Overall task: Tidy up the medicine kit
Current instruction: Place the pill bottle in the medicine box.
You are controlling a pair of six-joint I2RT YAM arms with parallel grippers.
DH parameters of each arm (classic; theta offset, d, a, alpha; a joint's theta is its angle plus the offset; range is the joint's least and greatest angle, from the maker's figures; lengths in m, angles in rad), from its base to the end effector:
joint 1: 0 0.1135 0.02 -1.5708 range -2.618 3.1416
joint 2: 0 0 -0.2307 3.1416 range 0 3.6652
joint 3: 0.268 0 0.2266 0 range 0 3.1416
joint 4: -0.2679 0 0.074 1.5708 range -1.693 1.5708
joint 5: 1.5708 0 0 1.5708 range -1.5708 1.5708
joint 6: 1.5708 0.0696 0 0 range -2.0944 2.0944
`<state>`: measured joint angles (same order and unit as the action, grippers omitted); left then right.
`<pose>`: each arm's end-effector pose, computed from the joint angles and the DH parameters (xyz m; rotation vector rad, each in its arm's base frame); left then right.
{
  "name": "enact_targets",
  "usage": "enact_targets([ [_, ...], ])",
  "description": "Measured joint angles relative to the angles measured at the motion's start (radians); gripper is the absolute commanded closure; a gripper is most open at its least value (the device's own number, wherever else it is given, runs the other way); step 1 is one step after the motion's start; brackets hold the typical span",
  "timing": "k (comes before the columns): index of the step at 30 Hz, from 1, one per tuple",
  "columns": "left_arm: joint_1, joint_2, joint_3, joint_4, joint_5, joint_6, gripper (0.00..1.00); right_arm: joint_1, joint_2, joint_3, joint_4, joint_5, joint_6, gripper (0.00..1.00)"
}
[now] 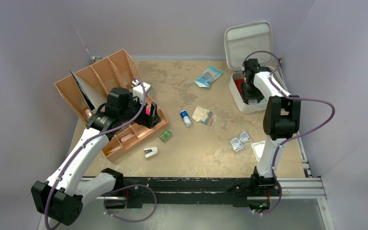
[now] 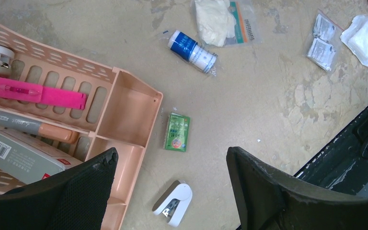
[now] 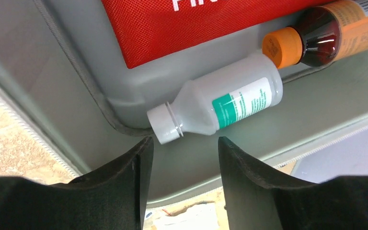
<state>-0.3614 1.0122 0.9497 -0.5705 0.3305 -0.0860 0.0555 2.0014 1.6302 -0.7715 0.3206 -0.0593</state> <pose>0.2093 -0.1033 0.2727 0.4914 2.1769 -0.6115 0.4004 0.0003 0.1724 -0.0597 2.6839 -0.4349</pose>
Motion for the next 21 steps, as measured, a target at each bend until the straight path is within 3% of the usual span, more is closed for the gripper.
enact_targets([
  [21,0.0,0.005,0.0,0.0,0.002,0.0,0.18,-0.023,0.045,0.019,-0.023,0.011,-0.003,0.55],
])
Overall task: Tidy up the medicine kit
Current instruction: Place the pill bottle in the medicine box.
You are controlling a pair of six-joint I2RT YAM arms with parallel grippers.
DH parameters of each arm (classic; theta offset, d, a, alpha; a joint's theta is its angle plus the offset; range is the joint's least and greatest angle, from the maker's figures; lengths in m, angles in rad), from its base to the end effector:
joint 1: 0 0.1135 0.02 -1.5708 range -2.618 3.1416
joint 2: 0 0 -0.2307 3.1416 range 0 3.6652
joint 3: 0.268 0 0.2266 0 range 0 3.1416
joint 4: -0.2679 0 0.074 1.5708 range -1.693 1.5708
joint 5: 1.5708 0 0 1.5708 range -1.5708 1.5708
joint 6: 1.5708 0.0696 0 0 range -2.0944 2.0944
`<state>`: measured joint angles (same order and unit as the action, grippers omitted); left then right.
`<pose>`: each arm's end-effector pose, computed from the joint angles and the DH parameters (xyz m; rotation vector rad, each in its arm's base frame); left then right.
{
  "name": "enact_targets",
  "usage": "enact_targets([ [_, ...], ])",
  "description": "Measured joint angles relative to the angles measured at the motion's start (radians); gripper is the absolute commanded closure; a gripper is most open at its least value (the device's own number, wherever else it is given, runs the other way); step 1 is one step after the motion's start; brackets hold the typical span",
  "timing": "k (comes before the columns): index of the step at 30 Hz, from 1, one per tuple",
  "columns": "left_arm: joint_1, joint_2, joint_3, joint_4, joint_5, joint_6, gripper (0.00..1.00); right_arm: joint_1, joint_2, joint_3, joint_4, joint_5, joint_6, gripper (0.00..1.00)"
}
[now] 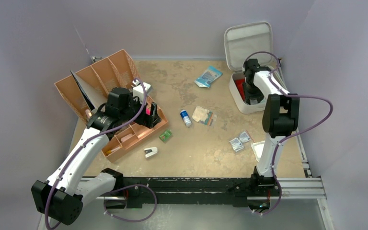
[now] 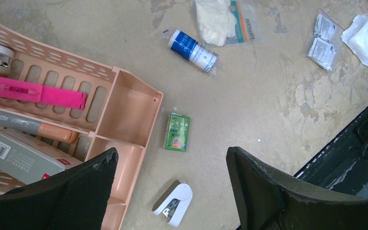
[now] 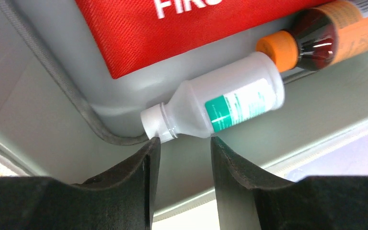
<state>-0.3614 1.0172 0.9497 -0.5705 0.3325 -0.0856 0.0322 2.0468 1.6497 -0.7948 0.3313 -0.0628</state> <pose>0.2100 -0.1037 0.2716 0.4929 2.1816 -0.6134 0.4027 -0.0097 0.1595 -0.0422 2.7334 -0.4648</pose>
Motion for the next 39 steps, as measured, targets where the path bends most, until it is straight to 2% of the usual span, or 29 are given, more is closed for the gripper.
enact_targets([
  [6,0.0,0.001,0.0,0.0,0.0,0.0,0.18,-0.008,0.0,0.024,0.006,0.047,-0.001,0.56],
  [18,0.0,0.001,0.0,0.0,-0.021,0.0,0.19,-0.027,0.022,0.044,0.007,0.043,0.007,0.48],
  [24,0.0,0.0,0.0,0.0,-0.033,0.0,0.19,-0.028,-0.015,0.083,-0.041,-0.009,0.051,0.46],
  [29,0.0,-0.001,0.0,0.0,-0.035,0.0,0.19,-0.028,-0.095,0.169,-0.095,-0.021,0.11,0.45],
  [33,0.0,-0.006,0.0,0.0,-0.046,-0.004,0.19,-0.028,-0.196,0.172,-0.096,-0.077,0.157,0.46],
  [39,0.0,-0.009,0.0,0.0,-0.047,-0.008,0.19,-0.028,-0.345,0.022,-0.005,-0.271,0.313,0.49],
])
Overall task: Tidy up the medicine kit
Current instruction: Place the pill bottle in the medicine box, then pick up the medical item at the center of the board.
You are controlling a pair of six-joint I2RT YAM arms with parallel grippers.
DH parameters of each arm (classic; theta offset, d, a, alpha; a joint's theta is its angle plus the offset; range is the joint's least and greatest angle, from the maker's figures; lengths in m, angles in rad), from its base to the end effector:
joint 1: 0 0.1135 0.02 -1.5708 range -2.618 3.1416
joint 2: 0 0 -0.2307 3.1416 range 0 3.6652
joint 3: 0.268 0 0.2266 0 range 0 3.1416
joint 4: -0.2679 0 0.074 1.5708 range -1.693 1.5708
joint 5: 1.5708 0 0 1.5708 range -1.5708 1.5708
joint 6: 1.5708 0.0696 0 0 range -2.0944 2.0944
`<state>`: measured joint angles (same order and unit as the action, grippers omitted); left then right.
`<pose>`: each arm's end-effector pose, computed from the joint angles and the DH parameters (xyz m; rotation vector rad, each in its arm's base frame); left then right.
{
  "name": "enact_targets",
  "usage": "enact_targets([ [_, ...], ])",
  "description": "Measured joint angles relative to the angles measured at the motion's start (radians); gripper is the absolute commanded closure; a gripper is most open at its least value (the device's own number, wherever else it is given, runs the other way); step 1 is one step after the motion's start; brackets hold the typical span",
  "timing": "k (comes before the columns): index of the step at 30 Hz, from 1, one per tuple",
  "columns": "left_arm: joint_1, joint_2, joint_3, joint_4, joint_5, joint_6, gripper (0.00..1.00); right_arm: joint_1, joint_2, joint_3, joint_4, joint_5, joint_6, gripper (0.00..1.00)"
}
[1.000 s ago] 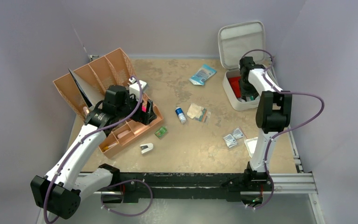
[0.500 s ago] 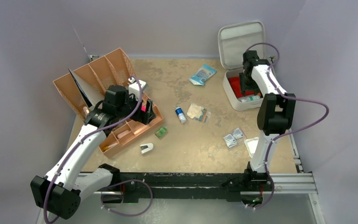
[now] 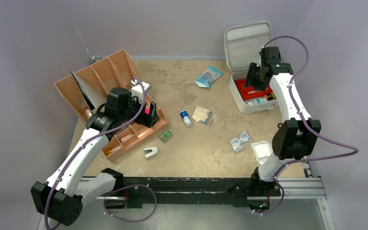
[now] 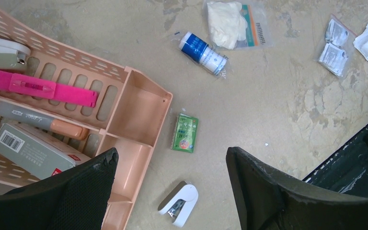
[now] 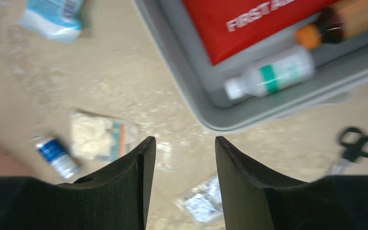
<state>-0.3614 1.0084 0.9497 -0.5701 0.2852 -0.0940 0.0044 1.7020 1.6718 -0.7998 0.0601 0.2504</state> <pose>0.2106 -0.1005 0.2730 0.4572 2.1805 -0.5663 0.3673 -0.0026 0.2897 0.3222 2.3775 0.0468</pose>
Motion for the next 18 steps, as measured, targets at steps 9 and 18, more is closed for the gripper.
enact_targets([
  [9,0.0,0.007,0.0,0.0,0.026,-0.011,0.17,0.076,0.012,-0.194,0.257,-0.18,0.314,0.5],
  [18,0.0,0.006,0.0,0.0,0.059,-0.018,0.11,0.182,0.238,-0.145,0.526,-0.21,0.606,0.52],
])
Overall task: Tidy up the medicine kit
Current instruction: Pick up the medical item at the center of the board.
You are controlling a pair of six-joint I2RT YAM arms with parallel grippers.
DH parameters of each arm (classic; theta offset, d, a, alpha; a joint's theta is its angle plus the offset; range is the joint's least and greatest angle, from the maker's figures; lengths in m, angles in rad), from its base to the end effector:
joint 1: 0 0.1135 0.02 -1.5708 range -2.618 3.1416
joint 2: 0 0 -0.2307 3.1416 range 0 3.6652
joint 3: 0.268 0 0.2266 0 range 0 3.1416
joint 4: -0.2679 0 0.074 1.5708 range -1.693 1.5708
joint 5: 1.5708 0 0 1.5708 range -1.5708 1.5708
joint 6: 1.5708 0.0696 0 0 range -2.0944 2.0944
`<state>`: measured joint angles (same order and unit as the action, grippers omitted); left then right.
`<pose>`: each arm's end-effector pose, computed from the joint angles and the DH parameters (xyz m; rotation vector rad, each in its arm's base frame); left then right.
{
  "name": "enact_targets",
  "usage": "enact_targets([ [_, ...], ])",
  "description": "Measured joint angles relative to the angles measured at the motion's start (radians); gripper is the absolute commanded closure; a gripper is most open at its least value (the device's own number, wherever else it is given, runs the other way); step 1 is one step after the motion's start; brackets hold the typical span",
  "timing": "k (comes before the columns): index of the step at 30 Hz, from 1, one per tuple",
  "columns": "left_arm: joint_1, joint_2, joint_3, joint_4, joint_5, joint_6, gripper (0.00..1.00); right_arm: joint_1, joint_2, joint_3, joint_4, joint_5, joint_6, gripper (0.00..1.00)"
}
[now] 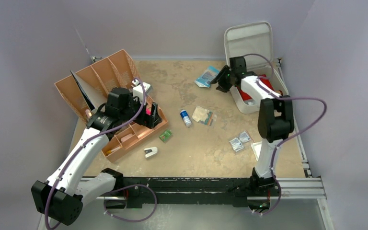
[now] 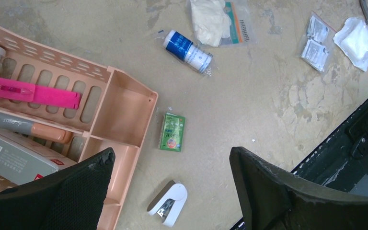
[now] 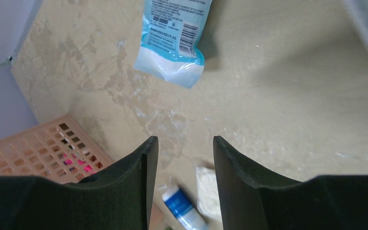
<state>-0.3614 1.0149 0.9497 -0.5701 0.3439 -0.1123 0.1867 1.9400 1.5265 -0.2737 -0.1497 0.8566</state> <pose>0.2092 -0.1042 0.2723 0.4709 2.1872 -0.6405 0.4283 0.0915 0.2052 0.6940 2.2476 0.7070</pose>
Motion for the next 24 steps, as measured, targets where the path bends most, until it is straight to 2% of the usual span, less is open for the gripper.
enact_targets([
  [7,0.0,-0.005,0.0,0.002,0.024,0.0,0.11,0.086,0.163,0.021,0.071,0.067,0.126,0.52],
  [11,0.0,-0.018,-0.006,0.032,0.105,0.0,0.11,0.121,0.19,0.034,0.105,0.139,0.166,0.5],
  [16,-0.009,-0.04,-0.023,0.077,0.203,-0.006,0.1,0.124,0.207,0.05,0.172,0.218,0.231,0.49],
  [24,-0.013,-0.039,-0.023,0.083,0.206,-0.007,0.1,0.115,0.274,0.132,0.18,0.27,0.278,0.48],
])
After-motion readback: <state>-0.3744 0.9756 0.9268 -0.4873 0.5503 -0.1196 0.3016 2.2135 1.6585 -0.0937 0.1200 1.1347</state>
